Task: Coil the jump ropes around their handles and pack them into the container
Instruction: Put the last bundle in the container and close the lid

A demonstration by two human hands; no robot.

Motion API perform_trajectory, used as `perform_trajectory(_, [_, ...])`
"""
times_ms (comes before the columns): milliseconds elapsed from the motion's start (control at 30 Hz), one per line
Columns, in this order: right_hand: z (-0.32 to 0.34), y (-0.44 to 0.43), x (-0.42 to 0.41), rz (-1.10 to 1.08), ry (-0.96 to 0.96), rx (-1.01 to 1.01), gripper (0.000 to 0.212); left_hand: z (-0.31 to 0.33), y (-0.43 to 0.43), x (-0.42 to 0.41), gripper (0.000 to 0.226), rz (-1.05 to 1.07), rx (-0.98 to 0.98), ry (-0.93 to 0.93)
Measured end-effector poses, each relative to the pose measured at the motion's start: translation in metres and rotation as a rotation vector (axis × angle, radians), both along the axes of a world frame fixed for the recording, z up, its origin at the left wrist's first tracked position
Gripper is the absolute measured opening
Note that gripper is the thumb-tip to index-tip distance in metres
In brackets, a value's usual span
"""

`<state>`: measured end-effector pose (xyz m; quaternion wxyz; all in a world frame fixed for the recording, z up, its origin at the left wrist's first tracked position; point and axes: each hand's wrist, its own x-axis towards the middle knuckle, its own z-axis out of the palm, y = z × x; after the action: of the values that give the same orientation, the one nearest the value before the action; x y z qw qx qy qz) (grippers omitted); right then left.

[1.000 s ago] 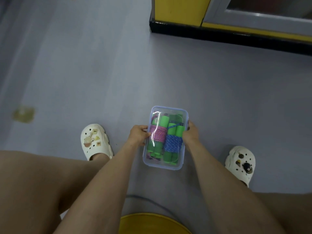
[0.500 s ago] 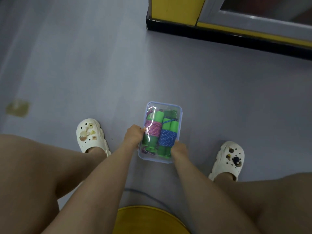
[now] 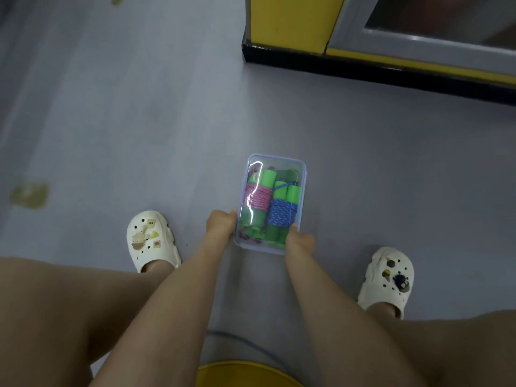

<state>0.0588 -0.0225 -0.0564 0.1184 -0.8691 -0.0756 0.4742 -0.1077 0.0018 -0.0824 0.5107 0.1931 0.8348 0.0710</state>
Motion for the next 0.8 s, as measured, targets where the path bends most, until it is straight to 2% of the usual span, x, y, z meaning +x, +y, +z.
perform_trajectory(133, [-0.002, 0.016, 0.004, -0.211, 0.107, 0.080, 0.062, 0.044, 0.020, 0.021, 0.059, 0.006, -0.097, -0.110])
perform_trajectory(200, [0.003, 0.022, 0.000, -0.165, 0.126, 0.053, 0.057, 0.045, 0.027, 0.030, 0.062, 0.100, -0.170, -0.255])
perform_trajectory(267, [0.009, 0.033, -0.003, -0.076, 0.154, 0.015, 0.051, 0.038, 0.035, 0.030, 0.059, 0.196, -0.203, -0.317])
perform_trajectory(333, [0.004, 0.051, -0.003, -0.037, 0.209, 0.012, 0.049, 0.024, 0.045, 0.028, 0.048, 0.251, -0.132, -0.278])
perform_trajectory(400, [-0.033, 0.072, 0.007, 0.025, 0.226, 0.019, 0.047, 0.024, 0.060, 0.027, 0.035, 0.267, -0.094, -0.244])
perform_trajectory(467, [-0.064, 0.099, 0.021, 0.046, 0.254, 0.075, 0.033, 0.033, 0.081, 0.027, 0.020, 0.266, -0.066, -0.271])
perform_trajectory(533, [-0.037, 0.124, 0.025, -0.073, 0.299, 0.171, 0.014, 0.031, 0.107, 0.028, 0.018, 0.286, -0.008, -0.284])
perform_trajectory(567, [-0.012, 0.134, 0.023, -0.125, 0.323, 0.220, 0.012, 0.028, 0.121, 0.030, 0.015, 0.292, 0.037, -0.281])
perform_trajectory(700, [0.016, 0.185, 0.021, -0.223, 0.429, 0.371, 0.022, 0.016, 0.169, 0.039, 0.002, 0.372, 0.210, -0.285])
perform_trajectory(800, [0.027, 0.214, 0.018, -0.220, 0.480, 0.379, 0.017, 0.014, 0.196, 0.043, 0.010, 0.437, 0.307, -0.334])
